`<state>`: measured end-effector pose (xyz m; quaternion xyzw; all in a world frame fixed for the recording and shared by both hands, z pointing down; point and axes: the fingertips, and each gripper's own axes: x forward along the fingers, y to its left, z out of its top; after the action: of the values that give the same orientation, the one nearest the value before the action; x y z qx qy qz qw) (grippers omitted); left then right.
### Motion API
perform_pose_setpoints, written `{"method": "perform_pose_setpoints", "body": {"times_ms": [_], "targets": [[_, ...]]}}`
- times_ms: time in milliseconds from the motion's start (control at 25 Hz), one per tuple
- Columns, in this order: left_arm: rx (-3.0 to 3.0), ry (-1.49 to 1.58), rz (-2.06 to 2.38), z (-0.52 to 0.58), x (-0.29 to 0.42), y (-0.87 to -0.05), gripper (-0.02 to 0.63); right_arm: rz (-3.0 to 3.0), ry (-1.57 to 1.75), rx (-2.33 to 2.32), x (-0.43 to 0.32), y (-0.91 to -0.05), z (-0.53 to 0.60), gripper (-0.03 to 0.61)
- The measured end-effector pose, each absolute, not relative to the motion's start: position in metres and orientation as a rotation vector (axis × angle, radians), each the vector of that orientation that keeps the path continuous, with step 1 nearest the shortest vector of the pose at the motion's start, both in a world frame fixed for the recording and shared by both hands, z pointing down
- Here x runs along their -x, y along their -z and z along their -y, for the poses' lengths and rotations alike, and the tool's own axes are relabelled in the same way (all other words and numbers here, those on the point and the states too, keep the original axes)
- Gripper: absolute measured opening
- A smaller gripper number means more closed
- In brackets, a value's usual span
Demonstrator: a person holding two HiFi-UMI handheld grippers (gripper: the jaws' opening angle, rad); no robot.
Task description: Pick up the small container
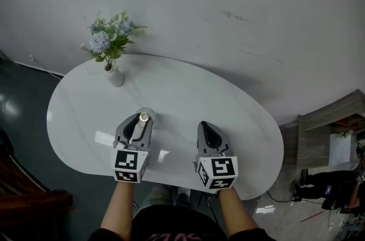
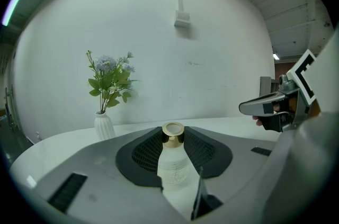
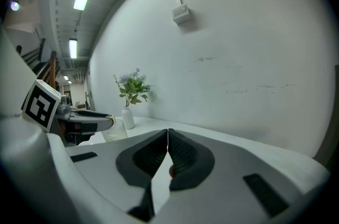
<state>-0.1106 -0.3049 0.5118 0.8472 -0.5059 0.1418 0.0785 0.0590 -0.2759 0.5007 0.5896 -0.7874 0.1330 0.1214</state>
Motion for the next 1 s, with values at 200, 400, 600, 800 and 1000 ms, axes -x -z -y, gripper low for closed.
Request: {"method": "perform_pose_setpoints", "body": {"times_ms": [200, 400, 600, 800, 1000], "targets": [[-2.543, -0.412, 1.533, 0.294, 0.109, -0.498, 0.129, 2.321, -0.350, -1.712, -0.062, -0.487, 0.267, 0.066], [-2.541, -0.411, 1.547, 0.284, 0.107, -0.488, 0.129, 2.338, -0.330, -1.721, -0.067, -0.476, 0.259, 0.066], [-2.542, -0.403, 1.556, 0.273, 0.104, -0.479, 0.129, 2.354, -0.312, -1.722, -0.072, -0.466, 0.251, 0.066], [-2.531, -0.394, 1.568, 0.266, 0.104, -0.470, 0.129, 2.368, -0.295, -1.725, -0.076, -0.456, 0.246, 0.066], [-2.544, -0.385, 1.590, 0.261, 0.103, -0.458, 0.129, 2.392, -0.270, -1.709, -0.076, -0.447, 0.242, 0.066]]}}
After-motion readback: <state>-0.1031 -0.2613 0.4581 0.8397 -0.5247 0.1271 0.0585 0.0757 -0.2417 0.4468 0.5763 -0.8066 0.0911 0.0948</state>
